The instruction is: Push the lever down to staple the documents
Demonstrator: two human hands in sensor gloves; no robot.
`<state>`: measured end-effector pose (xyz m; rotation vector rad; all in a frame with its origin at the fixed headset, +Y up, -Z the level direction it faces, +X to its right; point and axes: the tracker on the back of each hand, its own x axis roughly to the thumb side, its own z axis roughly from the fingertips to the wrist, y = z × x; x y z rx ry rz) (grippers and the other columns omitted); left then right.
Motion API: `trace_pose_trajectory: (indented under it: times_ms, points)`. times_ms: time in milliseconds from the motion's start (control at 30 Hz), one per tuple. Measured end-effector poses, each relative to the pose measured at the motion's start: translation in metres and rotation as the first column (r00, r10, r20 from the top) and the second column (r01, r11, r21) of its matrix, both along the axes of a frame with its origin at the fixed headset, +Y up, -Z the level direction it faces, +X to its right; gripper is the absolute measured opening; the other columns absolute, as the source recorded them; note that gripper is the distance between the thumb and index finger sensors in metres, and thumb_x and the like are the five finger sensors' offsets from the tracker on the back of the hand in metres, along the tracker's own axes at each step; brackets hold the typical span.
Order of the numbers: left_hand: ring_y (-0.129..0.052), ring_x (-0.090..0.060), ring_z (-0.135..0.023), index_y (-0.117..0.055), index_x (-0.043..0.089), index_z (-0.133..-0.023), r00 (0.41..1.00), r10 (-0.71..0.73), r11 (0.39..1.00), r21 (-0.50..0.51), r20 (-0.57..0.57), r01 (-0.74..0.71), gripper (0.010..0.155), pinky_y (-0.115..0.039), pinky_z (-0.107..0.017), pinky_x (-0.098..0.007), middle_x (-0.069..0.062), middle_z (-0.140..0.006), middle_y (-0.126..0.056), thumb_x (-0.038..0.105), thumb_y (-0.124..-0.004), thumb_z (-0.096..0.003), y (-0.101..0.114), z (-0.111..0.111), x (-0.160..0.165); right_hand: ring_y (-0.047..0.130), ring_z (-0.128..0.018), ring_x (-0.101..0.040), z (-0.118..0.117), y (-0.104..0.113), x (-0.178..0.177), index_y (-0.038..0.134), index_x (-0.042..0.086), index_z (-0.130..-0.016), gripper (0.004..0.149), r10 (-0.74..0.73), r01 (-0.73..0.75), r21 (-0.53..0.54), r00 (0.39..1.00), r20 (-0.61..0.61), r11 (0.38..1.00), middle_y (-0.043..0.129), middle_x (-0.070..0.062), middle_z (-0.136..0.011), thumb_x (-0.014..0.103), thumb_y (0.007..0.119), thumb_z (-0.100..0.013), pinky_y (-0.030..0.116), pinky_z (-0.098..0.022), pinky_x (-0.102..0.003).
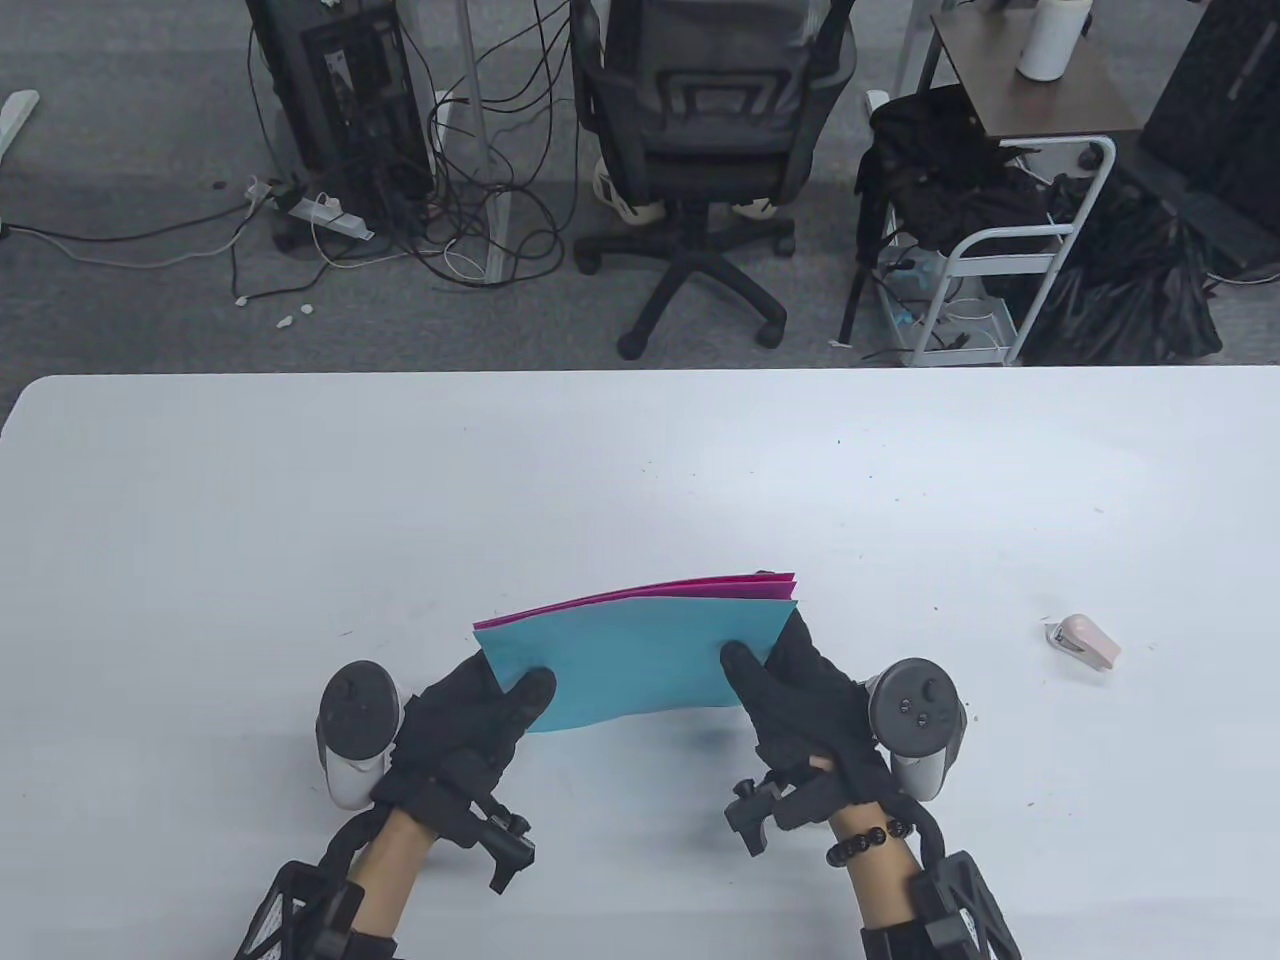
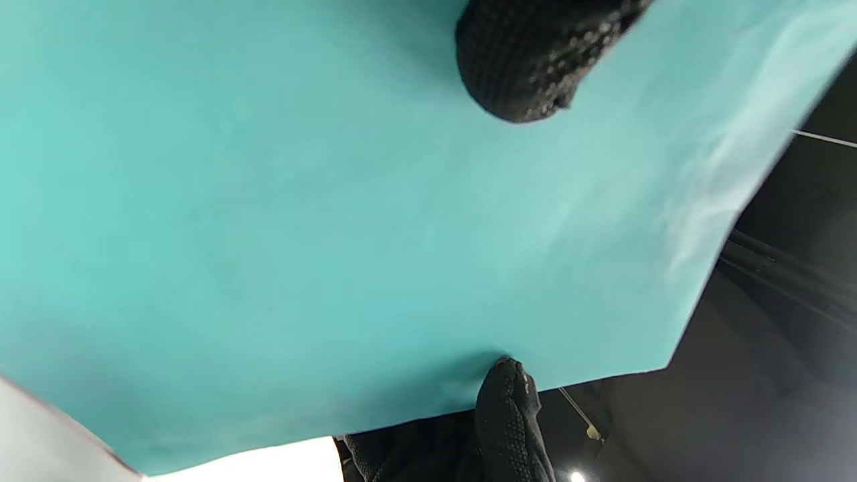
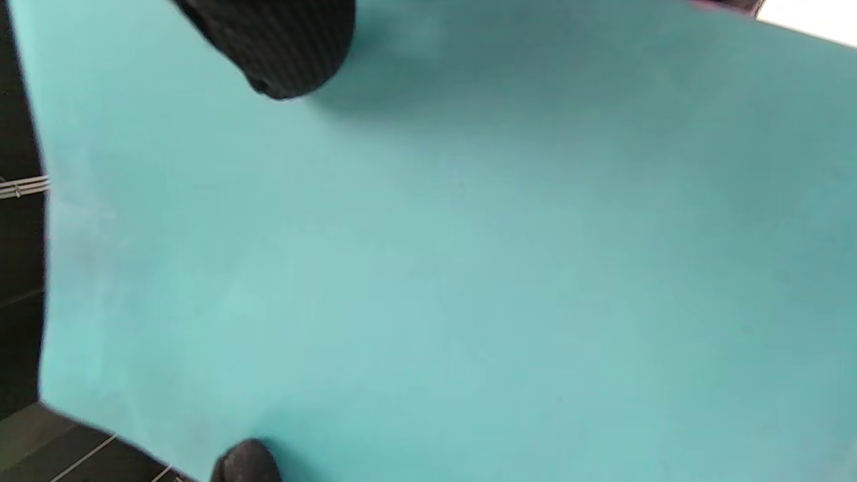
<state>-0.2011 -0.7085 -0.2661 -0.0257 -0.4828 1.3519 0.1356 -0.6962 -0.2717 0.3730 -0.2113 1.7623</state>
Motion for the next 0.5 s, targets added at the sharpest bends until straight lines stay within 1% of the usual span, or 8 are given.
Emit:
trace_pose_trajectory:
  times_ms: [100, 167, 267, 367, 500]
  points:
    - [-0.077, -0.046, -0.1, -0.073, 0.023, -0.099, 1.0, -0.016, 0.999, 0.031, -0.016, 0.016, 0.042, -0.056, -0.07, -0.075, -0.006, -0.101, -0.086, 0.031, -0.075, -0.0579, 0.004, 0.002, 0.0, 0.079, -0.086, -0.054, 0.002, 0.002, 0.0, 0.05, 0.001, -0.106, 0.063, -0.02, 0.02, 0.003, 1.0, 0.008, 1.0, 0.071, -0.027, -0.098, 0.033, 0.07, -0.056, 0.063, -0.063, -0.072]
    - [-0.077, -0.045, -0.1, -0.073, 0.023, -0.099, 1.0, -0.016, 0.999, 0.044, -0.023, 0.017, 0.042, -0.056, -0.07, -0.075, -0.006, -0.101, -0.086, 0.031, -0.075, -0.0577, 0.006, 0.003, -0.001, 0.08, -0.086, -0.053, 0.002, 0.004, 0.0, 0.053, 0.002, -0.105, 0.061, -0.016, 0.016, 0.016, 1.0, 0.011, 1.0, 0.072, -0.027, -0.097, 0.033, 0.07, -0.056, 0.064, -0.062, -0.071]
    - [-0.077, -0.046, -0.1, -0.074, 0.022, -0.099, 1.0, -0.017, 0.999, 0.032, -0.026, 0.018, 0.043, -0.055, -0.069, -0.076, -0.007, -0.101, -0.087, 0.031, -0.077, -0.0573, 0.003, 0.001, -0.001, 0.078, -0.087, -0.054, 0.0, 0.0, 0.001, 0.052, 0.001, -0.106, 0.062, 0.001, -0.001, 0.006, 1.0, 0.009, 1.0, 0.07, -0.028, -0.099, 0.034, 0.07, -0.056, 0.064, -0.062, -0.071]
    - [-0.076, -0.049, -0.1, -0.07, 0.02, -0.103, 0.999, -0.05, 0.999, 0.019, -0.013, 0.05, 0.049, -0.054, -0.067, -0.08, -0.011, -0.104, -0.083, 0.034, -0.079, -0.0569, -0.003, -0.001, -0.002, 0.076, -0.088, -0.056, -0.002, -0.005, 0.005, 0.05, 0.0, -0.106, 0.066, 0.038, -0.037, -0.012, 0.999, 0.014, 0.999, 0.068, -0.03, -0.1, 0.036, 0.071, -0.056, 0.063, -0.063, -0.072]
    - [-0.078, -0.049, -0.099, -0.07, 0.019, -0.104, 0.998, -0.057, 0.998, 0.015, -0.02, 0.057, 0.051, -0.058, -0.067, -0.079, -0.011, -0.104, -0.084, 0.035, -0.079, -0.0566, -0.005, -0.003, -0.005, 0.076, -0.089, -0.056, -0.005, -0.009, 0.011, 0.05, 0.0, -0.107, 0.067, 0.051, -0.05, -0.029, 0.999, 0.011, 0.998, 0.068, -0.029, -0.1, 0.037, 0.073, -0.055, 0.062, -0.063, -0.072]
